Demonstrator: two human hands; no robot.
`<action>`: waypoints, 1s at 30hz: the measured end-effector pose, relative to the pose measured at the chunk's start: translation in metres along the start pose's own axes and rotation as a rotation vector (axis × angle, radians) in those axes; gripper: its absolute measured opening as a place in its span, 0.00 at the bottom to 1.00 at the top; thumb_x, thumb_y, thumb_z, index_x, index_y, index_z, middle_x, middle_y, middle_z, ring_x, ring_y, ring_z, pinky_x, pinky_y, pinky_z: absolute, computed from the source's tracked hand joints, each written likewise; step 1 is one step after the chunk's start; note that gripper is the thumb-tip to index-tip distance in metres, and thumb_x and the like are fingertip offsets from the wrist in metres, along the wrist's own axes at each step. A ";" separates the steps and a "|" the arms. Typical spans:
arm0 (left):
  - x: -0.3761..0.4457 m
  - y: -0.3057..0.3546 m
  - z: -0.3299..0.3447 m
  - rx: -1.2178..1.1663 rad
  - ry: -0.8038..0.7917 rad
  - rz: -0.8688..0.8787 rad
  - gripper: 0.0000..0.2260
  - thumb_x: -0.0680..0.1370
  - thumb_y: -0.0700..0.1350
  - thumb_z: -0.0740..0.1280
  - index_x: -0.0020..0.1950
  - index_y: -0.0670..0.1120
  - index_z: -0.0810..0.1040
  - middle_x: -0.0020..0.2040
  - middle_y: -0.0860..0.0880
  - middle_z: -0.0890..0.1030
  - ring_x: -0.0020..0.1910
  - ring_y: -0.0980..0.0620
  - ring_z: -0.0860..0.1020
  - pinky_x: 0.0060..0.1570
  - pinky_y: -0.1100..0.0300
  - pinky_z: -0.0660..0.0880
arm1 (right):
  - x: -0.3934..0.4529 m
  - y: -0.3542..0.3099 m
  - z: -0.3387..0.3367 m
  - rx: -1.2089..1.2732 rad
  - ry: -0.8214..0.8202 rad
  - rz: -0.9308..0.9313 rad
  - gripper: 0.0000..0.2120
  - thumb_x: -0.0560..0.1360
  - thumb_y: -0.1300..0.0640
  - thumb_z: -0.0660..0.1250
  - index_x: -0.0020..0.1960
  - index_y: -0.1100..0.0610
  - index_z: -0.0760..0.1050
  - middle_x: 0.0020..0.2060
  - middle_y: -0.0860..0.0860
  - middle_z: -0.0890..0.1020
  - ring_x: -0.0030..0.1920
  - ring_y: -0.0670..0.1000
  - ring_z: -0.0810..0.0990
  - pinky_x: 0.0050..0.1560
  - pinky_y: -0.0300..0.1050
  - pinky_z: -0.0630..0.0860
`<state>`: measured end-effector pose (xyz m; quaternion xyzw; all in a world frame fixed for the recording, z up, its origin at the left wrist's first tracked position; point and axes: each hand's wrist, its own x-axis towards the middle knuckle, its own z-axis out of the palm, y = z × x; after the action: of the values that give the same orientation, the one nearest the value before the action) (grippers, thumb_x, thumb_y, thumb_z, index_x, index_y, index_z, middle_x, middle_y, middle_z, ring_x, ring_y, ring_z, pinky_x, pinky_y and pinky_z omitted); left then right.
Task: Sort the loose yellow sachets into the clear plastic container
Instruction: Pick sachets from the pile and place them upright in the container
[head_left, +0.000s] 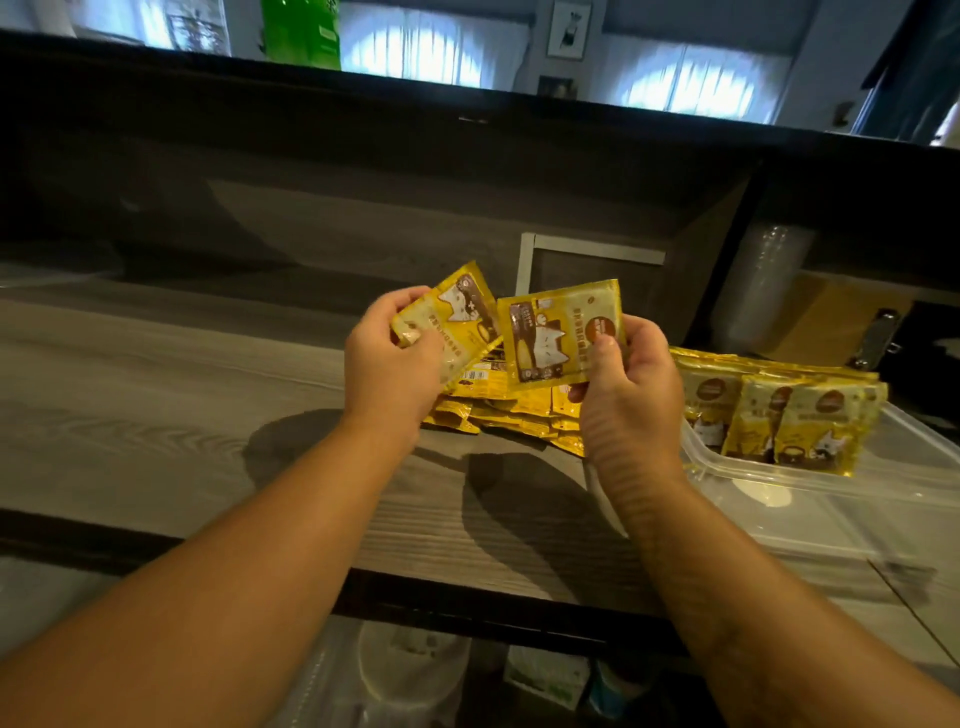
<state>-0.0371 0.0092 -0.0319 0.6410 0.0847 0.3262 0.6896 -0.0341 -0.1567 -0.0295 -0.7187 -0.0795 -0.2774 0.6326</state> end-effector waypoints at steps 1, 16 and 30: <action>0.003 0.002 -0.001 -0.146 -0.009 -0.156 0.17 0.79 0.33 0.65 0.52 0.57 0.78 0.52 0.52 0.82 0.51 0.52 0.82 0.46 0.52 0.83 | 0.000 -0.001 0.000 -0.005 0.016 -0.007 0.07 0.82 0.53 0.58 0.50 0.42 0.72 0.45 0.46 0.83 0.44 0.46 0.83 0.42 0.50 0.83; -0.017 0.045 0.022 -0.165 -0.190 -0.256 0.13 0.82 0.38 0.61 0.55 0.56 0.78 0.55 0.49 0.82 0.50 0.50 0.84 0.38 0.56 0.81 | 0.008 -0.047 -0.033 -0.032 -0.094 -0.144 0.06 0.81 0.58 0.60 0.56 0.50 0.71 0.46 0.44 0.79 0.45 0.43 0.81 0.39 0.38 0.80; -0.052 0.070 0.154 0.529 -0.702 0.322 0.15 0.76 0.40 0.73 0.61 0.51 0.79 0.49 0.56 0.79 0.53 0.55 0.78 0.50 0.59 0.80 | 0.059 -0.039 -0.178 -0.084 0.150 -0.100 0.06 0.80 0.59 0.60 0.56 0.51 0.71 0.47 0.47 0.80 0.46 0.45 0.82 0.44 0.44 0.82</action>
<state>-0.0190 -0.1504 0.0438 0.8714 -0.1742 0.1596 0.4299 -0.0560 -0.3330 0.0418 -0.7169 -0.0559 -0.3648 0.5915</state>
